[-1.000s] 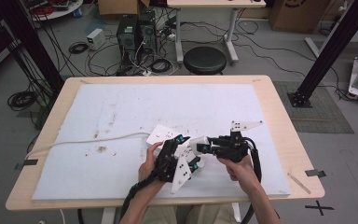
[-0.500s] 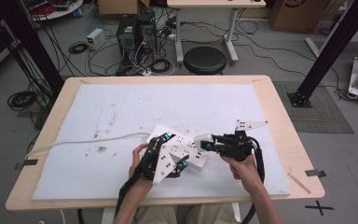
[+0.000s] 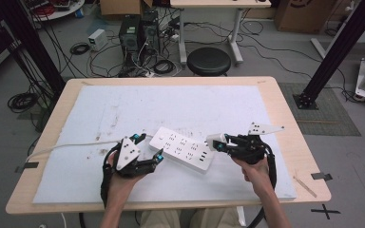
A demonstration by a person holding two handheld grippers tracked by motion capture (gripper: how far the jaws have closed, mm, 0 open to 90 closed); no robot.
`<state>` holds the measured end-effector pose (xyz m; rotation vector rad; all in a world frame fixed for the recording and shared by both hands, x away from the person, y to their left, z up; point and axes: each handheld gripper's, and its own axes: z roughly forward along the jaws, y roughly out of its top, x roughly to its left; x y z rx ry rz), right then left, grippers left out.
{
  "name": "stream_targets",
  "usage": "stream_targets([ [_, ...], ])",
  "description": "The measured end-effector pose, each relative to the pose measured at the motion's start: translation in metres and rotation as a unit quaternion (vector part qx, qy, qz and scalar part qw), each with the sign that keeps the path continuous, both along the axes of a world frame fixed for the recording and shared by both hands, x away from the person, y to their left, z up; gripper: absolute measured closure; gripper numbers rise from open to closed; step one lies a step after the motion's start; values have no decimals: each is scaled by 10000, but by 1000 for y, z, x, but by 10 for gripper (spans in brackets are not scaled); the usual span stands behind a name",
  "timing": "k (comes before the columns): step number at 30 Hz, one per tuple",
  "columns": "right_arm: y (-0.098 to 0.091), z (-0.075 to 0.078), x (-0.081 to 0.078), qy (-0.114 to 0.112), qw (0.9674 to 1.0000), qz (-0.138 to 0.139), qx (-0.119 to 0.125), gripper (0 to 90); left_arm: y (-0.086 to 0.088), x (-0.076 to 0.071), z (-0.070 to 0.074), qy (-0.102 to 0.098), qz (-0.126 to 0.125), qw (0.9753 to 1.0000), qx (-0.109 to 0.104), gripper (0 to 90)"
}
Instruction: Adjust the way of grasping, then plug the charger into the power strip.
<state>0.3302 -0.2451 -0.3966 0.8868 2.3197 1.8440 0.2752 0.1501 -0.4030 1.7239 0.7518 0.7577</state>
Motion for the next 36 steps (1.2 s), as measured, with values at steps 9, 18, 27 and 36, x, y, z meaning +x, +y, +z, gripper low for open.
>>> stream_targets([
  [9,-8,2,-10,-208,9992,-283,-184,630,45,-4,-2,268,711,9966,-316,246],
  [18,-16,-1,-16,-230,9986,-388,-283,630,89,-13,-9,556,1250,9877,-763,224],
  [27,-16,2,-18,-283,9981,-371,-414,630,100,-19,-8,528,1396,9851,-853,224],
  [36,-13,7,-10,-216,9971,-340,-643,630,101,-13,-13,504,1422,9848,-862,224],
])
